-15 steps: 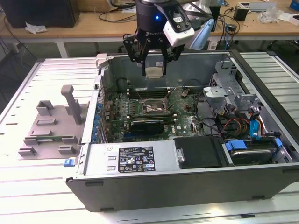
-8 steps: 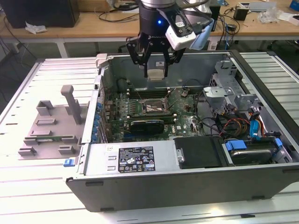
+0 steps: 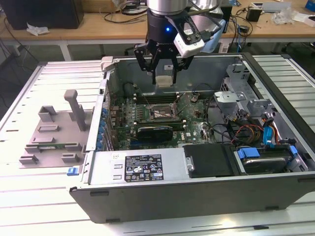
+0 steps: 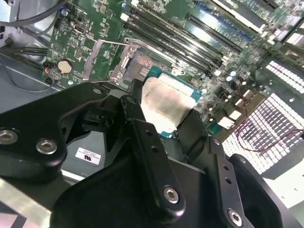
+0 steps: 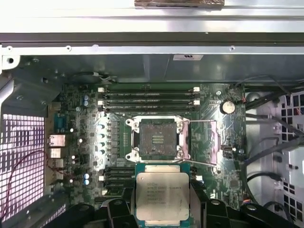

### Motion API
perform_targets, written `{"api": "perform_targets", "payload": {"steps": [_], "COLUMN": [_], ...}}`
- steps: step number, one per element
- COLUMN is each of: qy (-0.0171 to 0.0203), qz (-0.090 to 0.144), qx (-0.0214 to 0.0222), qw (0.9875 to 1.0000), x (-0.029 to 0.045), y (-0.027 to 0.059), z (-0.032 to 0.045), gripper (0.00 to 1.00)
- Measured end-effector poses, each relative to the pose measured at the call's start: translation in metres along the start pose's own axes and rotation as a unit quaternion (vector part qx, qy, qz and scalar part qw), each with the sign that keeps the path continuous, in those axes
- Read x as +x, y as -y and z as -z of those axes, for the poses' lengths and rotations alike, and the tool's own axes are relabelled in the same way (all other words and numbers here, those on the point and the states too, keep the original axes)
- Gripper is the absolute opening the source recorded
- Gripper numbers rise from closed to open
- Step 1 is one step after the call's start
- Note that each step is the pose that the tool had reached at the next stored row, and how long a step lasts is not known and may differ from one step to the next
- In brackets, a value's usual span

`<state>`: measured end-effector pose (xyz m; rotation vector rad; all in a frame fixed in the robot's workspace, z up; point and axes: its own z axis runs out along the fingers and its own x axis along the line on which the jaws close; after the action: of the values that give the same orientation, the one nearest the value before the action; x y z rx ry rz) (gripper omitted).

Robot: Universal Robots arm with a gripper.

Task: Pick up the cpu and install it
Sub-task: 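Pick up the cpu and move it towards the insertion slot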

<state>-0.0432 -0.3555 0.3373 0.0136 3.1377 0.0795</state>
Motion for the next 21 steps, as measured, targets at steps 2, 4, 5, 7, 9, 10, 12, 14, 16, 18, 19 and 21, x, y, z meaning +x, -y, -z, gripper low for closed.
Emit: {"api": "perform_targets", "payload": {"steps": [2,4,5,7,9,10,12,14,16,18,19,21], "qy": [0.0000,0.0000,-0.0001,-0.0004,-0.0010,-0.0013,-0.0016,-0.0019,-0.0019,-0.0019,-0.0019,-0.0019], "qz": [0.000,0.000,0.000,0.000,0.000,0.000,0.001,0.001,0.001,0.001,0.001,0.001], "qx": [0.0001,0.0000,0.0000,0.0000,0.0000,0.0001,0.0000,0.0001,0.0000,0.0000,0.0000,0.0000], "qw": [1.0000,1.0000,1.0000,1.0000,1.0000,1.0000,1.0000,1.0000,1.0000,1.0000,1.0000,1.0000], "x": [-0.0003,-0.0011,-0.0015,-0.0027,-0.0041,-0.0047,-0.0048,-0.0048,-0.0048,-0.0048,-0.0048,-0.0047], "y": [-0.0046,-0.0097,-0.0112,-0.0138,-0.0152,-0.0160,-0.0180,-0.0189,-0.0190,-0.0189,-0.0188,-0.0186], "z": [-0.0079,-0.0143,-0.0162,-0.0212,-0.0260,-0.0288,-0.0329,-0.0371,-0.0425,-0.0468,-0.0495,-0.0575], "gripper": [0.54,0.54,0.54,0.54,0.54,0.54,0.54,0.54,0.54,0.54,0.54,0.54]}}
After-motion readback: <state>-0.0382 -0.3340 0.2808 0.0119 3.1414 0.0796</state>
